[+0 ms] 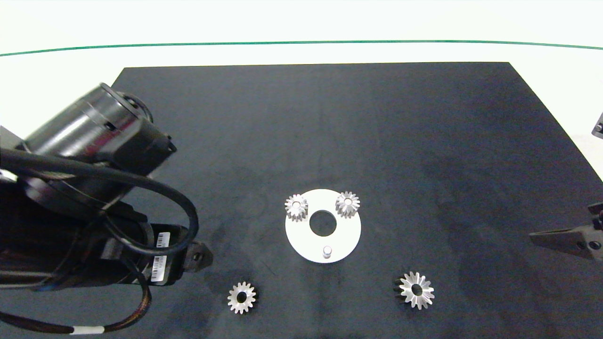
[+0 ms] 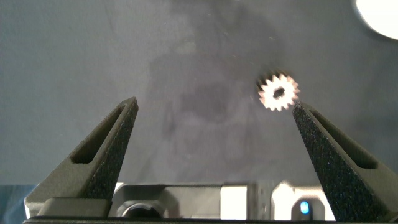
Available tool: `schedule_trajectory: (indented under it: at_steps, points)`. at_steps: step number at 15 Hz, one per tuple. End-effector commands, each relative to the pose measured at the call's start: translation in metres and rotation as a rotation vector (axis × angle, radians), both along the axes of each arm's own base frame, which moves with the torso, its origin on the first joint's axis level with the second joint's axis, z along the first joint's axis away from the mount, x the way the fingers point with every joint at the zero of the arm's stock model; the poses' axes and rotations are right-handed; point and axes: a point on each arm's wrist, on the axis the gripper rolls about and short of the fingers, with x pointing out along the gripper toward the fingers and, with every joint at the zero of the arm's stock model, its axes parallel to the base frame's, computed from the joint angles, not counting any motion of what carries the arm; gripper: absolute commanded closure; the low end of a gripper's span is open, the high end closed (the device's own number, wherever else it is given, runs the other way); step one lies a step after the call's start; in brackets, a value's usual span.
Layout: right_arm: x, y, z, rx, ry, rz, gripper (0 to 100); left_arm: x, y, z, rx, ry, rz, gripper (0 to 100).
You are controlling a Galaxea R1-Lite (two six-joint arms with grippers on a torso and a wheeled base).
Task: Remove an incorrectly installed larger gear and replace it with the correct smaller gear
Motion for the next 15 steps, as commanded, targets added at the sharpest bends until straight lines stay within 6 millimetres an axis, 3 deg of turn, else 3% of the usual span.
schedule_trajectory:
  at_steps: [1, 4, 15]
  points:
    - [-0.002, 0.000, 0.000, -0.007, 0.000, 0.008, 0, -0.001, -0.020, -0.027, 0.030, 0.031, -0.004, 0]
    - [-0.002, 0.000, 0.000, -0.001, 0.004, 0.016, 0, -0.005, -0.037, -0.034, 0.020, 0.041, -0.019, 0]
    - [-0.001, 0.000, -0.001, 0.008, 0.009, 0.025, 0, 0.005, -0.063, -0.060, 0.021, 0.054, 0.007, 0]
